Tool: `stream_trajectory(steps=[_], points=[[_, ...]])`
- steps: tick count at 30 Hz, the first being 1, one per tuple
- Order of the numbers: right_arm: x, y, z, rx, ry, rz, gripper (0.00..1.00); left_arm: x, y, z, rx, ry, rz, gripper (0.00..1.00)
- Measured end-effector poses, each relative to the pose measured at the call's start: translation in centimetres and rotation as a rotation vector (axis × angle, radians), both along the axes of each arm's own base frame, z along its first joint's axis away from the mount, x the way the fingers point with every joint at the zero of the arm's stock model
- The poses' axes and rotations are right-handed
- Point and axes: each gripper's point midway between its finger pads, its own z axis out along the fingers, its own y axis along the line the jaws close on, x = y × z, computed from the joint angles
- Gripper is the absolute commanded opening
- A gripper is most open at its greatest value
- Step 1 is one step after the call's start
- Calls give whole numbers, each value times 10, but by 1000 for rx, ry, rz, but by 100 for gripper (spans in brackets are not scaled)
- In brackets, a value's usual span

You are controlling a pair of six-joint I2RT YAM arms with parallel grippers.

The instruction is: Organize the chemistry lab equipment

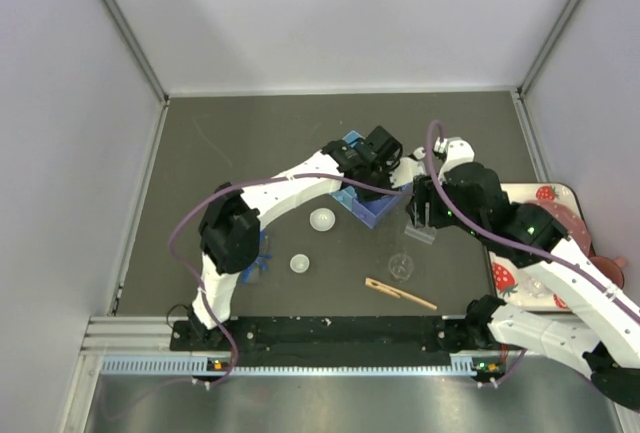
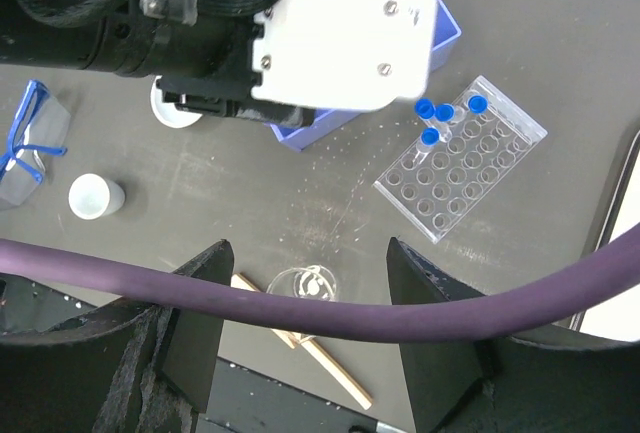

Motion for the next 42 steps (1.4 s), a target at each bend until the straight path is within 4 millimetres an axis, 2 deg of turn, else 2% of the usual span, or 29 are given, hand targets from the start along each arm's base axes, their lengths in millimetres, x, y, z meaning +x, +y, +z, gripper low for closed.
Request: stream_trajectory(steps=[3,12,19,29,42], points=[[0,0,0,1,1,1,63,-8,0,-1,1,4,-90,0],[-2,-2,2,5,-3,1,63,-14,-1,-5,53,-16,-358,0],[-3,-4,3,6,-8,-2,63,-27,3,-18,124,16,-552,0],[-4,-7,-3,-23,8,-11,63,-17,-13,-30,153,14,-656,0],[-2,-8,-14,-65,38,-12,63,-6,-28,-45,153,1,-708,0]])
